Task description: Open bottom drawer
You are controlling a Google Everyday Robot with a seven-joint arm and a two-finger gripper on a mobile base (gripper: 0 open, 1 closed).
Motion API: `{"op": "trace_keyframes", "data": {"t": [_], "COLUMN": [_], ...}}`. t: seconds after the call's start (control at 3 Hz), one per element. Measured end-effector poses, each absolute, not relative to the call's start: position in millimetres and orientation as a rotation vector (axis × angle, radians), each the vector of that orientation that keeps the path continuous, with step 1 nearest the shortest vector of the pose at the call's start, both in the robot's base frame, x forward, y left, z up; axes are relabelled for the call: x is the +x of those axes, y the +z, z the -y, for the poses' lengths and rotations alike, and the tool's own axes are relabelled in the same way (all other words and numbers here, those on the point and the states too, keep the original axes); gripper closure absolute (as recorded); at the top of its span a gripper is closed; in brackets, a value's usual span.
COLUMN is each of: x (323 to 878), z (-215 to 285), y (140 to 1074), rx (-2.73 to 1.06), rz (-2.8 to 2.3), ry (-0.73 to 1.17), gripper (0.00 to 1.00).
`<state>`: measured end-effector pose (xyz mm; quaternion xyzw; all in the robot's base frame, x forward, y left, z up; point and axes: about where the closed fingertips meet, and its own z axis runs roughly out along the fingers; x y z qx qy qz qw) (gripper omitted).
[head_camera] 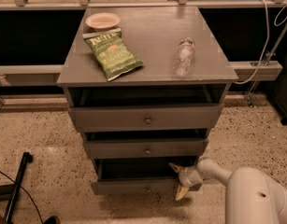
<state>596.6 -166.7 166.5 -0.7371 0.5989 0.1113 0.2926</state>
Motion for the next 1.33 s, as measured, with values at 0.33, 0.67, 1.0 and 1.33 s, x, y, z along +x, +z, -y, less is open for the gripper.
{"op": "trace_keyframes", "data": {"t": [0.33, 0.67, 1.0, 1.33], "x": [597, 581, 552, 547], "z": [167, 167, 175, 177], "y": [166, 155, 142, 148], "rx": [-1.964, -1.982, -1.972, -1.969], "rz": [-1.596, -1.625, -1.648, -1.649], "ry": [0.297, 0.353, 0.418, 0.423], "gripper": [0.0, 0.0, 0.14, 0.45]}}
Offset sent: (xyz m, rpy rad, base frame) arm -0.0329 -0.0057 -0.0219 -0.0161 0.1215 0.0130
